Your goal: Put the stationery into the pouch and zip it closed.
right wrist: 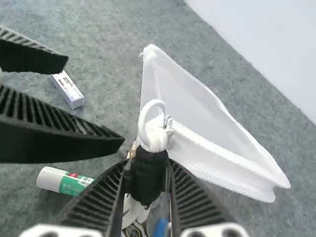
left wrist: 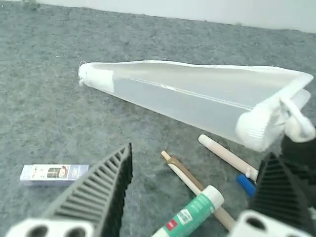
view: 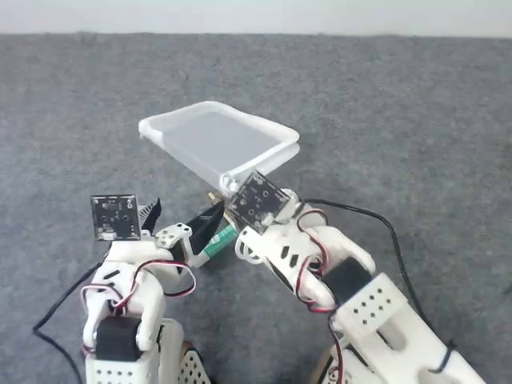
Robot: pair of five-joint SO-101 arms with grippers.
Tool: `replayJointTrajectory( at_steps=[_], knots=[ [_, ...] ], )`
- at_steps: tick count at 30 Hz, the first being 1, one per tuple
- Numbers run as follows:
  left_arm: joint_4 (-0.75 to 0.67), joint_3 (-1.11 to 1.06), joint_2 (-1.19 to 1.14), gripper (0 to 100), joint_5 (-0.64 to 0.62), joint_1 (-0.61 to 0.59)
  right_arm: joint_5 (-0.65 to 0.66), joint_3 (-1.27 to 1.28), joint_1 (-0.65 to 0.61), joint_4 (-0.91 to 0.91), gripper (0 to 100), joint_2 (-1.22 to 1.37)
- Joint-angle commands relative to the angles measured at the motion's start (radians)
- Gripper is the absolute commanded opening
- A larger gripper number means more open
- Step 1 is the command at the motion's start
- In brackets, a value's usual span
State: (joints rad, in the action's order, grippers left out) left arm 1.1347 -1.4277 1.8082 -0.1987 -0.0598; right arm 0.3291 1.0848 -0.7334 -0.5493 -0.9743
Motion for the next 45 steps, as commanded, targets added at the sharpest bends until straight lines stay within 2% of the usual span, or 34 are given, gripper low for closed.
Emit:
replayJointTrajectory(
  at_steps=[1,12,19,26,45],
  knots=[
    [-0.035,0.015,0.017,38,-0.018,0.008,0.012,0.006,-0.018,0.002,0.6,-0.084],
    [-0.037,0.015,0.017,38,-0.021,0.052,0.012,0.020,-0.021,-0.002,0.6,-0.085],
    [-0.132,-0.051,0.015,38,-0.020,0.049,0.012,0.031,-0.073,-0.019,0.6,-0.087],
    [-0.132,-0.056,0.015,37,-0.018,0.043,0.012,0.032,-0.073,-0.019,0.6,-0.094],
    [-0.133,-0.051,0.015,6,0.110,0.017,0.011,0.052,0.015,-0.019,0.6,-0.096]
  ],
)
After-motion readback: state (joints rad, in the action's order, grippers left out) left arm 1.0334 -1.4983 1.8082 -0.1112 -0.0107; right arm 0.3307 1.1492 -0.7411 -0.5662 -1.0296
